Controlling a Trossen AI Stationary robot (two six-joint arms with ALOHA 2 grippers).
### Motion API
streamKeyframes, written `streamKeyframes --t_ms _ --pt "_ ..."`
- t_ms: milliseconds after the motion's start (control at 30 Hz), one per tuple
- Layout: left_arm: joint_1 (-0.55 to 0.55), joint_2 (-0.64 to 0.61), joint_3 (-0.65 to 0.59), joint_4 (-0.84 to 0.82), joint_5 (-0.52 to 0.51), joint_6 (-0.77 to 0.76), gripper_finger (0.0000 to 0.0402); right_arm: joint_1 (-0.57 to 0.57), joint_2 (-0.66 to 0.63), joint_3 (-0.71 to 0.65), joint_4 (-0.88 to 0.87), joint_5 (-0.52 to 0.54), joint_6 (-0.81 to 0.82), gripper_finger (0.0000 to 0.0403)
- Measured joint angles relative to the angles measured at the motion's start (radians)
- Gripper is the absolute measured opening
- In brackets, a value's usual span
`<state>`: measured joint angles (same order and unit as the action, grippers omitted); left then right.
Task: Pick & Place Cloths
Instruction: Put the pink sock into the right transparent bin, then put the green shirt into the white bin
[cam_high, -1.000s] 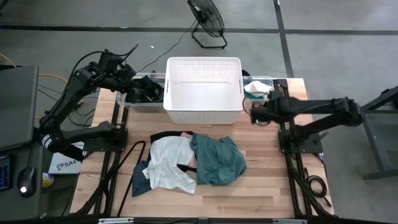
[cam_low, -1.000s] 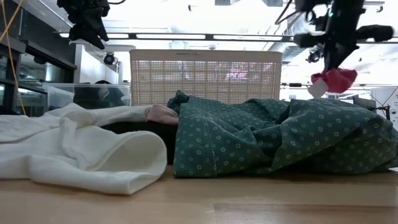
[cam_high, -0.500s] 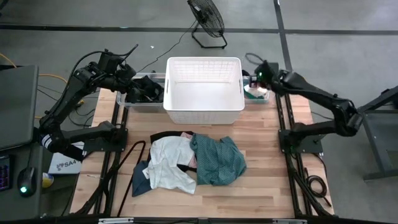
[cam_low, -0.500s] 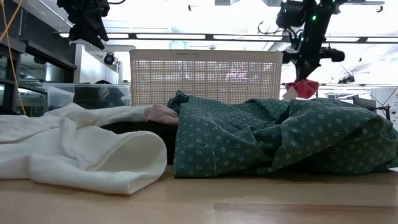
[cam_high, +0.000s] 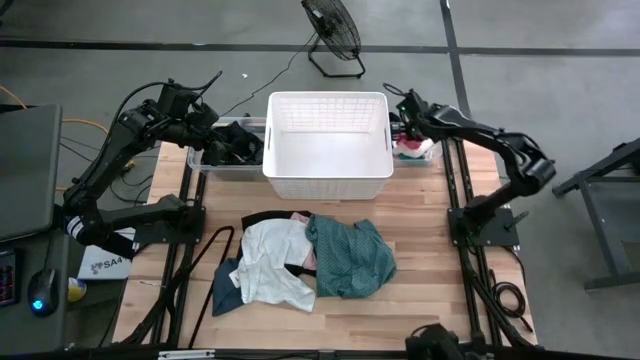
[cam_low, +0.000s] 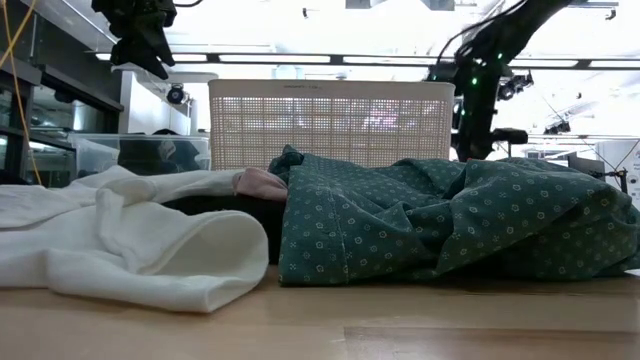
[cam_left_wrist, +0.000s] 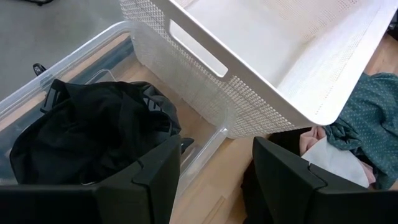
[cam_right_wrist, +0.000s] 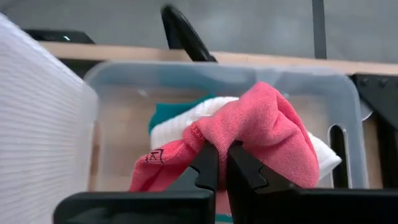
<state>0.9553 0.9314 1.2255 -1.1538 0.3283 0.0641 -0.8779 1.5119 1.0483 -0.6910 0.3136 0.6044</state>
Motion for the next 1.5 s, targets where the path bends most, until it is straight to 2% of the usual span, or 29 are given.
streamKeyframes --t_ms 367,567,867,1233,1367,1500 --pt "0.0 0.0 0.0 0.0 0.0 -0.001 0.0195 -0.054 0.14 0.0 0.024 -0.074 -0.006 0.0005" --pt "0.0 0.0 0.0 -0.001 0.0 -0.002 0.0195 -0.059 0.138 0.0 0.023 -0.095 -0.007 0.0018" --pt "0.0 0.0 0.0 -0.001 0.0 -0.004 0.0195 -0.059 0.065 0.0 -0.015 -0.115 -0.008 0.009" --pt "0.0 0.0 0.0 -0.001 0.0 -0.004 0.0195 -0.058 -0.096 0.0 -0.067 -0.181 -0.017 0.024" --pt "0.0 0.0 0.0 -0.003 0.001 -0.003 0.0195 -0.058 -0.17 0.0 -0.129 -0.229 0.0 0.0265" --pt "0.0 0.0 0.0 -0.016 0.001 -0.003 0.0195 -0.042 -0.252 0.0 -0.165 -0.296 0.019 0.0266"
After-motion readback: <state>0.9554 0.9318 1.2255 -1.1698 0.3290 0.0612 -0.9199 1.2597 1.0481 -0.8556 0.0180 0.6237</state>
